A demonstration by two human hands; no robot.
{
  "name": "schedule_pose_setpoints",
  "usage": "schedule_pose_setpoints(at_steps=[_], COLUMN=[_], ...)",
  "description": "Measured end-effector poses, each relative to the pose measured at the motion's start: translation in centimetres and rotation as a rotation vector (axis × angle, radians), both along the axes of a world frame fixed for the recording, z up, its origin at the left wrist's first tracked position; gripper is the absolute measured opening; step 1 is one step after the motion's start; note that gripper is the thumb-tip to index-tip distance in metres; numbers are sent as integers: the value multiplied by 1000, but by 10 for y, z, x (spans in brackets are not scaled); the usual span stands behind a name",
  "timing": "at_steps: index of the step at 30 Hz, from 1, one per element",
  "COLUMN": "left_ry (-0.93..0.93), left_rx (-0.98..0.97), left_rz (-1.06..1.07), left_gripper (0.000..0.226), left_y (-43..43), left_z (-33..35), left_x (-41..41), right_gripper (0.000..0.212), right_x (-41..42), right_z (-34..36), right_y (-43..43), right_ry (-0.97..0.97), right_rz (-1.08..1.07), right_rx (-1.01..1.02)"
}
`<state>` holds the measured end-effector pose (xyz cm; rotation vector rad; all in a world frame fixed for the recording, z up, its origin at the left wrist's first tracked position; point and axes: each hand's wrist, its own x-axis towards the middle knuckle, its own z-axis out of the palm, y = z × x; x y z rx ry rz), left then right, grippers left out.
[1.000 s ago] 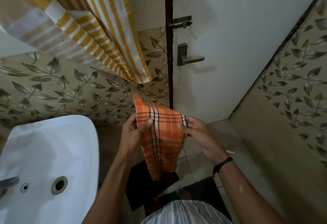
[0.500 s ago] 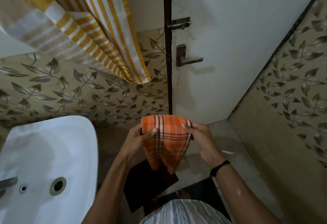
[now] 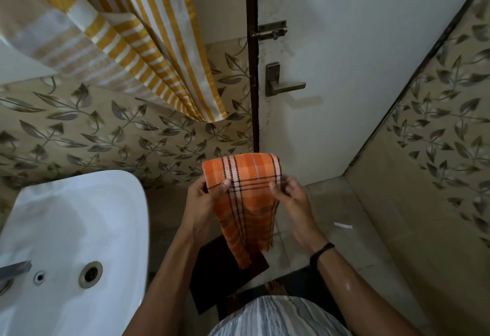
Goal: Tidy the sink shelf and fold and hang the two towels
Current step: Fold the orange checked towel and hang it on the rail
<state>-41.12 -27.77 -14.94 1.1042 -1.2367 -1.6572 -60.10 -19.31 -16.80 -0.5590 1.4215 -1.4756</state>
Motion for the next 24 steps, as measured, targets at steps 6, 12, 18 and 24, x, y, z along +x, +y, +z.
schedule_pose_setpoints(at_steps=[6, 12, 18, 24], left_ry=[-178, -197, -91, 182], left_rx=[160, 73, 47, 125], left_rz=[-250, -177, -1, 11], left_gripper=[31, 25, 32, 72], left_y=[-1, 3, 3, 8], left_z=[-17, -27, -9, -2], left_x=[12, 9, -7, -8], right_gripper=[19, 12, 16, 23], right_x=[4, -6, -11, -22], right_z=[1, 3, 7, 9], right_y=[-6, -16, -11, -7], right_ry=[-31, 124, 205, 64], right_rz=[-89, -76, -95, -25], right_rx=[2, -7, -74, -4])
